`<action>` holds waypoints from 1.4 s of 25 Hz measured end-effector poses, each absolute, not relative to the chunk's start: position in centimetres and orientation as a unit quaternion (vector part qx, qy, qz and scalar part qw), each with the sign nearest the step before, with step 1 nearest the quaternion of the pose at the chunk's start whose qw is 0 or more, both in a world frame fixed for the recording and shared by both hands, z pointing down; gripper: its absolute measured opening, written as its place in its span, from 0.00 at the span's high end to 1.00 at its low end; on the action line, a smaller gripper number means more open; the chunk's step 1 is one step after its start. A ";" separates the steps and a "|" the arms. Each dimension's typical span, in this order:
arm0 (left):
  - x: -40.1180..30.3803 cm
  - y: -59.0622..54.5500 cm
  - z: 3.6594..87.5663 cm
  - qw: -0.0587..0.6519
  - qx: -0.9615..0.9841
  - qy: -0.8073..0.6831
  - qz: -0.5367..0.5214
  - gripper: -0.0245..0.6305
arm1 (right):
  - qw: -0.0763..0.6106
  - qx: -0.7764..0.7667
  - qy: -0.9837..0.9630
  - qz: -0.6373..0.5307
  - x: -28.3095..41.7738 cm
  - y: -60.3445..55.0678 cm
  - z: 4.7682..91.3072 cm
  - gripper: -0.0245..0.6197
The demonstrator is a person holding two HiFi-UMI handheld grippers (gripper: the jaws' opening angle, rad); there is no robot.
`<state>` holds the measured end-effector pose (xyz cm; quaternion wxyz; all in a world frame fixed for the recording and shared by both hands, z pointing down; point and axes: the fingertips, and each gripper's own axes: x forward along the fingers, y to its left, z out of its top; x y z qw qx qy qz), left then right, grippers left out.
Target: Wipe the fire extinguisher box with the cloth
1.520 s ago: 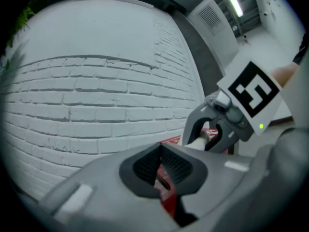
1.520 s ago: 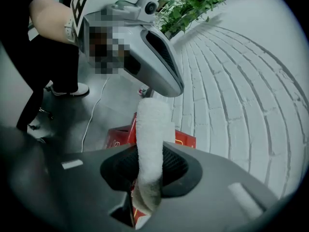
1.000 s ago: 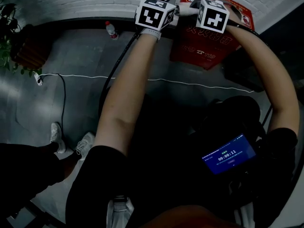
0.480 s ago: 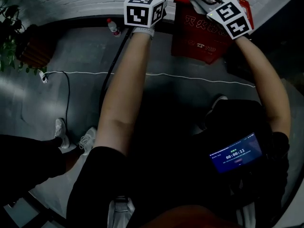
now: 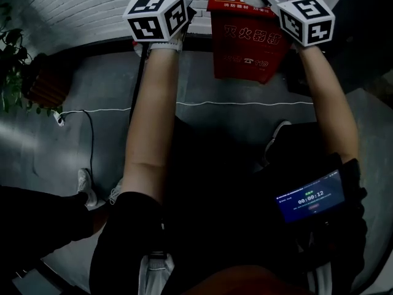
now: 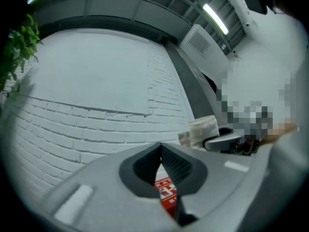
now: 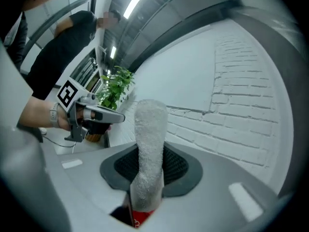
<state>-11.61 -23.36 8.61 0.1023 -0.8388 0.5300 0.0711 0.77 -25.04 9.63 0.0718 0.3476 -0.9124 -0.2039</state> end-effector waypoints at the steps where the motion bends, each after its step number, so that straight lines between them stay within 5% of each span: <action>1: -11.1 -23.4 9.0 0.104 -0.839 0.529 0.072 0.96 | 0.063 0.353 -0.913 -0.194 0.8 -24.8 9.9 0.80; 9: -8.9 -24.4 19.7 0.034 -0.850 0.524 0.032 0.96 | 0.179 0.346 -0.896 -0.214 -1.5 -24.2 20.5 0.80; 19: -9.5 -28.5 31.4 -0.043 -0.842 0.538 0.013 0.96 | 0.156 0.334 -0.925 -0.090 -5.0 -27.7 32.4 0.80; 35: -6.5 -30.7 35.4 -0.044 -0.852 0.520 -0.031 0.96 | 0.103 0.358 -0.928 0.009 -4.8 -32.9 36.2 0.80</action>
